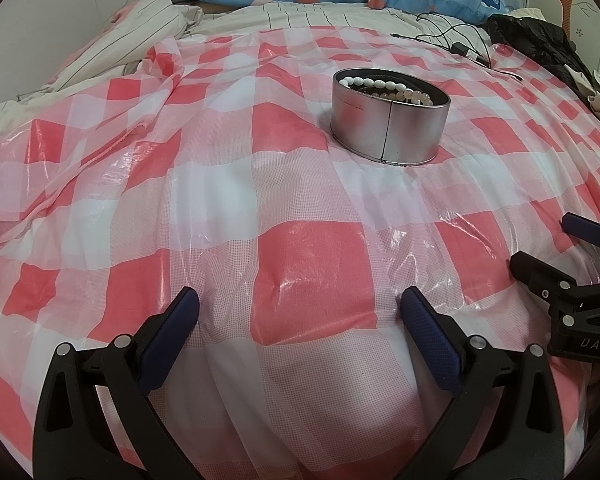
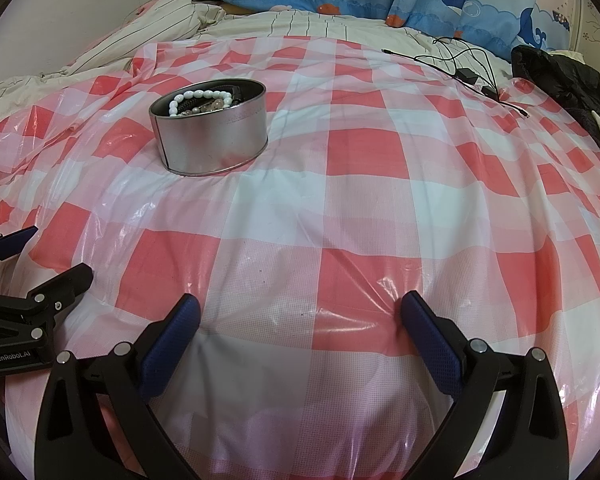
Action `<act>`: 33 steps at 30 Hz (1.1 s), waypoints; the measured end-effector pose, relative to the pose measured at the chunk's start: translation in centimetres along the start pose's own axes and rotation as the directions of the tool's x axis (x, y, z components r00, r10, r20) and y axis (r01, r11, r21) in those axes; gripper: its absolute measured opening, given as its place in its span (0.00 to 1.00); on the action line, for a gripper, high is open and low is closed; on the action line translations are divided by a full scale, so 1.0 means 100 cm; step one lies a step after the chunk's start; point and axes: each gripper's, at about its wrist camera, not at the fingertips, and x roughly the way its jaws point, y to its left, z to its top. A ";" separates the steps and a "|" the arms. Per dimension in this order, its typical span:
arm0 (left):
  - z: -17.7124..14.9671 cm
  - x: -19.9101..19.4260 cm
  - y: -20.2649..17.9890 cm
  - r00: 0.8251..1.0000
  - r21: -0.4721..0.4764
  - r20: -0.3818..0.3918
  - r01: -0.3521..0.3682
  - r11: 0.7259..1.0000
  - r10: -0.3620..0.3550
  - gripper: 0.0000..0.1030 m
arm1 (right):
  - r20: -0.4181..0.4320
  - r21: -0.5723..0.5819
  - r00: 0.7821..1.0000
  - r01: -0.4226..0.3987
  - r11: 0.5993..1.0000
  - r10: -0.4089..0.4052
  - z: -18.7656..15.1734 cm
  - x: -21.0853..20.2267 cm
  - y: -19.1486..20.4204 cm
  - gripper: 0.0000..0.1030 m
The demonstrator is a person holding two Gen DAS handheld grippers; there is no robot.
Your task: Organize jewelry
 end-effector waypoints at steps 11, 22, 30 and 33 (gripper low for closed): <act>-0.001 0.002 0.001 1.000 -0.004 -0.002 0.007 1.000 -0.007 0.94 | 0.000 0.000 1.000 0.001 1.000 -0.001 0.000 0.000 0.001 0.93; -0.001 0.002 0.000 1.000 -0.004 -0.002 0.006 1.000 -0.006 0.94 | -0.001 -0.001 1.000 0.001 1.000 -0.001 0.000 0.000 0.001 0.93; -0.001 0.002 0.000 1.000 -0.004 -0.002 0.007 1.000 -0.007 0.94 | -0.001 -0.001 1.000 0.002 1.000 -0.002 0.000 0.000 0.000 0.93; -0.001 0.003 0.000 1.000 -0.005 -0.002 0.008 1.000 -0.008 0.94 | -0.001 -0.001 1.000 0.002 1.000 -0.002 0.000 0.000 0.000 0.93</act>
